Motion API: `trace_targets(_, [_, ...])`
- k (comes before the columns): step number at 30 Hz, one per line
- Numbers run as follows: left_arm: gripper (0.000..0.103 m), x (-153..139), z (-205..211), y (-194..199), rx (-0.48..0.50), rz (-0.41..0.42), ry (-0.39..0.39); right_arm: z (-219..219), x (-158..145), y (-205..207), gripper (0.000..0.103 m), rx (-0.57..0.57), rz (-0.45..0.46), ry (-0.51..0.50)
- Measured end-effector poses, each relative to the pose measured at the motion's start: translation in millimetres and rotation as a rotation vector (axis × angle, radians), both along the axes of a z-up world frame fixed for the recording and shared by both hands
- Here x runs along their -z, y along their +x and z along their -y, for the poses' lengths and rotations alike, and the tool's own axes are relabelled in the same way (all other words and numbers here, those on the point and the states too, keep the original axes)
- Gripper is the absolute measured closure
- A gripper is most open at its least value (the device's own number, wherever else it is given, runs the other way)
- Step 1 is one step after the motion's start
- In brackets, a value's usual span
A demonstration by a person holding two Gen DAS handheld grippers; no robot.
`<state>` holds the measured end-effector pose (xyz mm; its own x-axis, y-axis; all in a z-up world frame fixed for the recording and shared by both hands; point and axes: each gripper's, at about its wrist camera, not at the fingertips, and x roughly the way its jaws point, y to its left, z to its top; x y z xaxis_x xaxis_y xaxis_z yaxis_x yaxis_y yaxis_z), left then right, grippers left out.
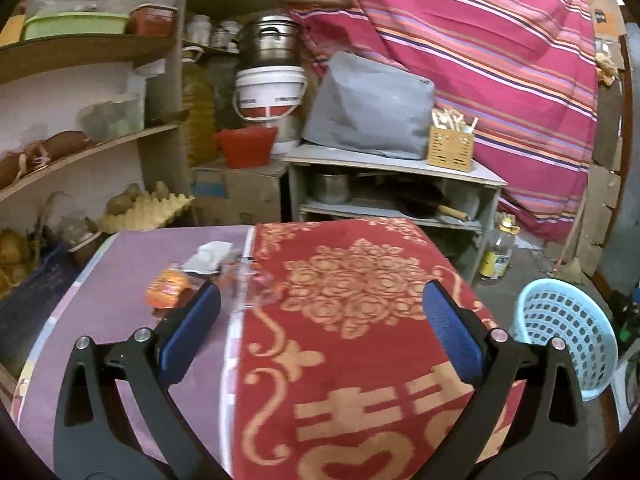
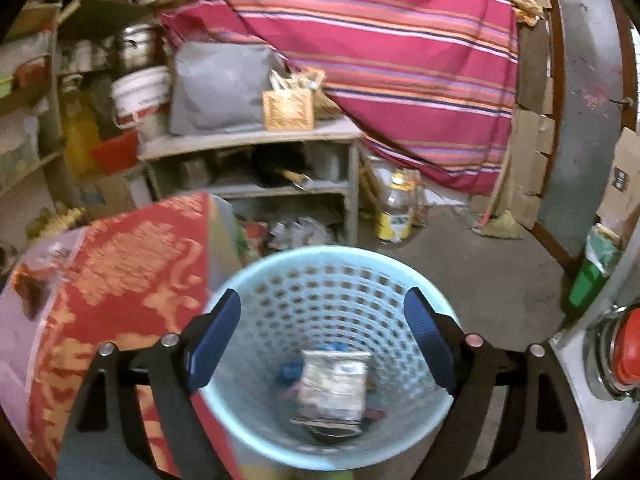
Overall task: Collect trash
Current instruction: 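Move both open tools back over the table, then grasp the orange snack wrapper with the left tool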
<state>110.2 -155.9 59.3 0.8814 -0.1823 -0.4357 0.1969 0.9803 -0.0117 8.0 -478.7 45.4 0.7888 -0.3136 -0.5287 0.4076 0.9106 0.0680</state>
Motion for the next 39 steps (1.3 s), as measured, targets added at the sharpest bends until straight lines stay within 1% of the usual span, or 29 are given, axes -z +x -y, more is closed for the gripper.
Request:
trace_targets(4, [0.005, -1.5, -21.8, 1.3, -0.026, 0.000, -0.009, -33.9, -10.6, 10.6, 0.013, -0.062, 0.026, -0.018])
trace_targets(8, [0.005, 4.2, -43.3, 3.0, -0.066, -0.007, 0.013, -65.9, -15.6, 21.9, 0.012, -0.123, 0.028, -0.050])
trace_targets(13, [0.005, 8.9, -72.9, 9.2, -0.107, -0.022, 0.013, -99.1, -17.8, 34.9, 0.012, -0.189, 0.029, -0.078])
trace_targets(15, [0.005, 11.6, -82.6, 10.7, -0.125, -0.027, 0.021, -109.2, -16.9, 40.6, 0.010, -0.208, 0.027, -0.078])
trace_targets(18, [0.005, 16.2, -98.4, 15.1, -0.158, -0.040, 0.025, -126.6, -14.1, 50.6, 0.009, -0.242, 0.017, -0.074])
trace_targets(23, [0.005, 21.2, -123.5, 22.9, -0.190, -0.066, 0.010, -149.3, -10.7, 64.8, 0.009, -0.277, 0.009, -0.075])
trace_targets(28, [0.005, 25.8, -139.5, 27.6, -0.216, -0.077, 0.039, -169.6, -5.0, 76.8, 0.009, -0.296, 0.007, -0.076])
trace_targets(30, [0.005, 29.8, -146.6, 31.4, -0.226, -0.089, 0.048, -175.5, -2.3, 82.3, 0.008, -0.300, 0.001, -0.074])
trace_targets(32, [0.005, 36.4, -157.4, 36.6, -0.238, -0.107, 0.052, -180.7, 1.2, 89.0, 0.006, -0.299, 0.000, -0.071])
trace_targets(36, [0.005, 50.5, -173.6, 46.5, -0.253, -0.143, 0.056, -186.5, 6.9, 101.5, 0.005, -0.300, -0.006, -0.045])
trace_targets(39, [0.005, 60.7, -177.2, 54.8, -0.248, -0.175, 0.067, -193.5, 12.3, 112.4, 0.005, -0.306, -0.027, -0.047])
